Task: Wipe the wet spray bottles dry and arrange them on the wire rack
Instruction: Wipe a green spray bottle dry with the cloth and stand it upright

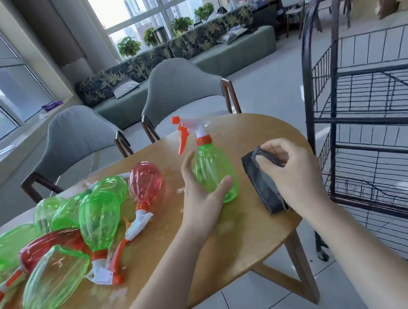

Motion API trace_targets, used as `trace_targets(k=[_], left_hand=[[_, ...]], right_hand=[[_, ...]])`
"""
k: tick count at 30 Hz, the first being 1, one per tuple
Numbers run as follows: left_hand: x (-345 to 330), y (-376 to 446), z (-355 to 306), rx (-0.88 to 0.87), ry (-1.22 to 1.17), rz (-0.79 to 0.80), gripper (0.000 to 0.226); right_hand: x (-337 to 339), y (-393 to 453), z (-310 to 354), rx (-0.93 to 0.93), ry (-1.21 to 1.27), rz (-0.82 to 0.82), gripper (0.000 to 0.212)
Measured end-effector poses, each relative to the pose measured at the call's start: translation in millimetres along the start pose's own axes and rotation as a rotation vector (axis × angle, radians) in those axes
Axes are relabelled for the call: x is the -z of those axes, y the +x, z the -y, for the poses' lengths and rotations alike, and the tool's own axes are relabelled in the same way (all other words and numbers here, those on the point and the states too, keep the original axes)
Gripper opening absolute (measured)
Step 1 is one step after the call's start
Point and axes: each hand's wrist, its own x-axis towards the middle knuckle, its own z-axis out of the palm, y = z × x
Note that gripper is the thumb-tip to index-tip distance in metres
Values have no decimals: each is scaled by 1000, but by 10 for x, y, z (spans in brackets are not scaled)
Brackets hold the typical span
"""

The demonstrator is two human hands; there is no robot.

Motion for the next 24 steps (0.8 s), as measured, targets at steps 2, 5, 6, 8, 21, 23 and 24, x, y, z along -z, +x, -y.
trace_targets(k=[2, 5, 6, 8, 21, 23, 24], left_hand=[[-169, 352, 14, 32, 41, -28, 97], [-390, 898, 53, 93, 80, -85, 102], [-451, 1067, 53, 104, 78, -100, 101], [-568, 1388, 62, 114, 54, -117, 99], [-1036, 2760, 293, 96, 115, -149, 97], [-1038, 2855, 321, 98, 124, -147, 99], [-1038, 2889, 327, 97, 131, -144, 100]], right_hand=[[19, 94, -49, -10, -1, -6, 10], [37, 233, -144, -28, 17, -6, 11], [43, 269, -183, -35, 31, -1, 11], [49, 329, -259, -51, 55, 11, 11], [43, 510, -402, -107, 103, 56, 12], [51, 528, -422, -109, 104, 67, 12], [56, 536, -431, -108, 104, 65, 12]])
